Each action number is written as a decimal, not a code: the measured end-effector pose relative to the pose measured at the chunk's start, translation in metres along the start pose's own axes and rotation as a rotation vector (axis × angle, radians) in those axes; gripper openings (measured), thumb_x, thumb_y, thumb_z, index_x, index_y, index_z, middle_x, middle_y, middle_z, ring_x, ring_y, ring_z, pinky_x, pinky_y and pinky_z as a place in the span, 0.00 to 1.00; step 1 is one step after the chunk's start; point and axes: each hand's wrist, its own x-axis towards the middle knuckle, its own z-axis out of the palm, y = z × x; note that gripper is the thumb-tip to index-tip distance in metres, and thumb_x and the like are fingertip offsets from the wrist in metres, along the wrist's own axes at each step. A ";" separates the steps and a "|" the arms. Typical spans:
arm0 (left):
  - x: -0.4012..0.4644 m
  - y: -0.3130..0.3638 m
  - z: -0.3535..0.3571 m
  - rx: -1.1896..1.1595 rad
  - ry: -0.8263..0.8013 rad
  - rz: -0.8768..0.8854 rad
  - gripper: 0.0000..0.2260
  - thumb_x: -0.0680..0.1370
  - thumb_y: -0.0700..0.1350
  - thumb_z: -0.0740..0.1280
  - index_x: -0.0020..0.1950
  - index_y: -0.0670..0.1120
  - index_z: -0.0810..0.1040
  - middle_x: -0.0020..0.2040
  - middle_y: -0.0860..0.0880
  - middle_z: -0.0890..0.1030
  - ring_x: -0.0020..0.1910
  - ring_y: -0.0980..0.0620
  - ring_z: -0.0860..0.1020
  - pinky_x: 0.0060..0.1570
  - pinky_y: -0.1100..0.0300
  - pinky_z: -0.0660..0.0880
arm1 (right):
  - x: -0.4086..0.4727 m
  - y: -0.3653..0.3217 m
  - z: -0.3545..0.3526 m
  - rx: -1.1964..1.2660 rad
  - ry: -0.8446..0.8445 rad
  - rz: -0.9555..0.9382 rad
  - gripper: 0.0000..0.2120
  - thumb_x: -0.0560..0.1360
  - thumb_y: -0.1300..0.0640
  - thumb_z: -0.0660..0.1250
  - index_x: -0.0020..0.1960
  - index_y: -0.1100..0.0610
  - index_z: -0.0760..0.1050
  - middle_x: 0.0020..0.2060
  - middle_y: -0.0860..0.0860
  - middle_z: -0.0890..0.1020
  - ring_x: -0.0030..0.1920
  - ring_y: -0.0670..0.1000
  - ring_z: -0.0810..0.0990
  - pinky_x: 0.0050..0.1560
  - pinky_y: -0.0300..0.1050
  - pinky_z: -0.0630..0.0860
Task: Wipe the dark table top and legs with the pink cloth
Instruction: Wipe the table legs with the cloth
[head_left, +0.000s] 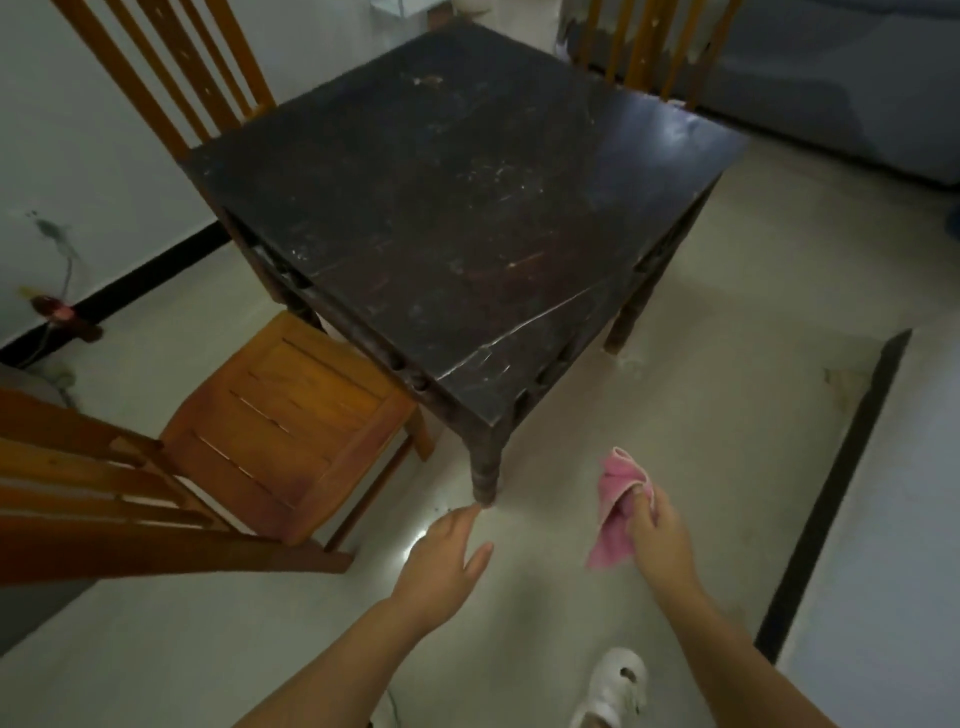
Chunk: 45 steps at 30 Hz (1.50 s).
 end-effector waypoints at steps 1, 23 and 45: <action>0.007 -0.013 0.000 0.001 -0.004 0.002 0.24 0.79 0.56 0.55 0.73 0.52 0.56 0.73 0.51 0.61 0.70 0.52 0.61 0.66 0.61 0.58 | -0.001 0.007 0.014 0.028 0.036 0.048 0.13 0.81 0.56 0.57 0.54 0.63 0.76 0.46 0.62 0.80 0.45 0.56 0.77 0.43 0.46 0.68; 0.271 -0.152 0.164 -0.784 0.465 0.640 0.27 0.76 0.49 0.65 0.71 0.49 0.57 0.56 0.60 0.70 0.49 0.70 0.70 0.43 0.79 0.69 | 0.157 0.198 0.375 0.816 0.038 -0.471 0.15 0.82 0.52 0.47 0.66 0.41 0.62 0.50 0.28 0.73 0.50 0.26 0.73 0.49 0.23 0.70; 0.277 -0.155 0.159 -0.771 0.466 0.709 0.31 0.75 0.49 0.66 0.72 0.47 0.53 0.70 0.49 0.65 0.66 0.55 0.65 0.50 0.76 0.63 | 0.206 0.314 0.428 0.364 -0.092 0.016 0.20 0.81 0.53 0.56 0.70 0.60 0.67 0.52 0.60 0.78 0.48 0.59 0.78 0.45 0.47 0.75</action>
